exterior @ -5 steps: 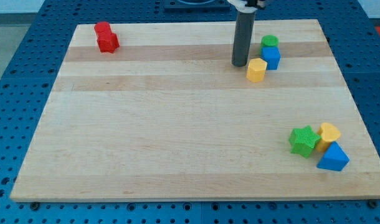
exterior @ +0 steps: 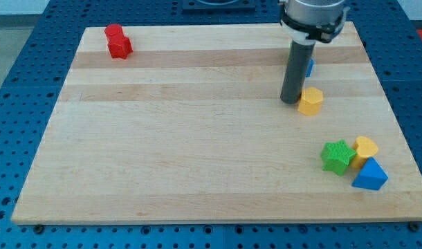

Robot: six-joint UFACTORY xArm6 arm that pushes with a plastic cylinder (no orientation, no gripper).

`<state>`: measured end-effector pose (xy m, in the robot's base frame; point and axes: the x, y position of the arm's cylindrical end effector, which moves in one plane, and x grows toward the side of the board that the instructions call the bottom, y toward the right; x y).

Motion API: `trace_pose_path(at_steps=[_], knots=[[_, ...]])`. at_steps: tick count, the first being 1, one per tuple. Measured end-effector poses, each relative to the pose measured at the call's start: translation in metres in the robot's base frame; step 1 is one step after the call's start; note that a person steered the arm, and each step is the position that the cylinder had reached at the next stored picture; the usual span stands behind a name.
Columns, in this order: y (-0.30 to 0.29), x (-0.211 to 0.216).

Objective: Push the hexagon into the green star

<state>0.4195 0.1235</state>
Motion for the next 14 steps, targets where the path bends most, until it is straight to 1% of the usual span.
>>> trace_pose_path(at_steps=[1,2,3,4,5,6,7,8,10,11,12,13,14], knots=[[0.000,0.019],[0.000,0.027],[-0.012,0.022],[-0.014,-0.013],[0.011,-0.027],[0.033,-0.027],[0.035,-0.024],[0.033,-0.007],[0.033,0.041],[0.033,0.053],[0.032,0.054],[0.017,0.024],[-0.026,-0.026]])
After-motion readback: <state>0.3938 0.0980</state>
